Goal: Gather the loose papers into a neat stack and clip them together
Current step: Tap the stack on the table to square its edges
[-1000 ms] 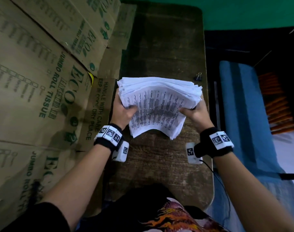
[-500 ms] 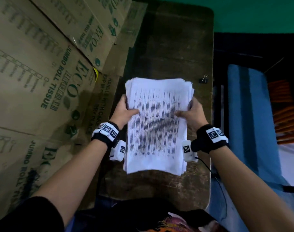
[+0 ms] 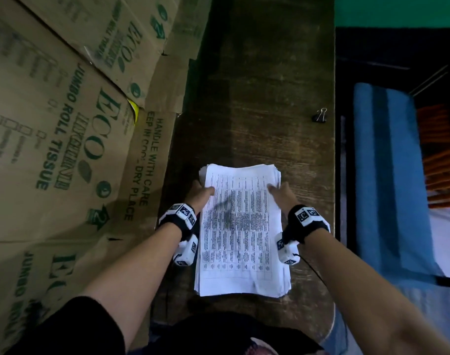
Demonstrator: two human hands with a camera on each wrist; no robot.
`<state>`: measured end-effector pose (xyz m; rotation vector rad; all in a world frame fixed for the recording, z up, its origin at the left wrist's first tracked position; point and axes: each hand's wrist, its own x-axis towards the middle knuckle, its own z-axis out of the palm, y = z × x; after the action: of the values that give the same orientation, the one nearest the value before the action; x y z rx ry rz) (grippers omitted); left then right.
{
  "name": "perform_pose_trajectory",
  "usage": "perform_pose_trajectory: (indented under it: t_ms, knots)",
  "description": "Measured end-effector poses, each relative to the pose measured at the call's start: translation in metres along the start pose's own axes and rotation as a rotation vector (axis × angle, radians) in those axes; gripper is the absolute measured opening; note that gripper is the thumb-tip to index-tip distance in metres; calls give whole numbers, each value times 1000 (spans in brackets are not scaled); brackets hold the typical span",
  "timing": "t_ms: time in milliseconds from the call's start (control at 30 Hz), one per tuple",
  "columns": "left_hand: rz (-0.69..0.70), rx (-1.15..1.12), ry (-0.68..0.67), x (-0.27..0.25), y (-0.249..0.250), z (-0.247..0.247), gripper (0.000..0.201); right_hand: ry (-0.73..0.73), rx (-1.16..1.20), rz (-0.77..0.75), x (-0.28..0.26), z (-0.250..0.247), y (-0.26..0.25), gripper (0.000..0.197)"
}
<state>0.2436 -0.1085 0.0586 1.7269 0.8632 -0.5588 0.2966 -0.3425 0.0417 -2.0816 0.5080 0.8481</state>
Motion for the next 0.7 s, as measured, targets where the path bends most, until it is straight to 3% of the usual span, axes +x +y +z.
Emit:
perform_pose_trajectory:
  t_ms: [100,267,433,567,700]
  knots:
    - [-2,36,75,7,11,1,49,71,-16,11,6,9,-8,52]
    - [-13,208,0,9,16,12,52,134,-54,24,15,26,-12,54]
    - [108,306,-61,28,25,-19,62,62,-323,-61,15,2,-22,91]
    - [195,490,-188,39,34,-23,46,-131,-635,-241,25,-10,-39,78]
    - [219,556,-189,44,34,-19,36,-163,-746,-233,30,-8,-47,59]
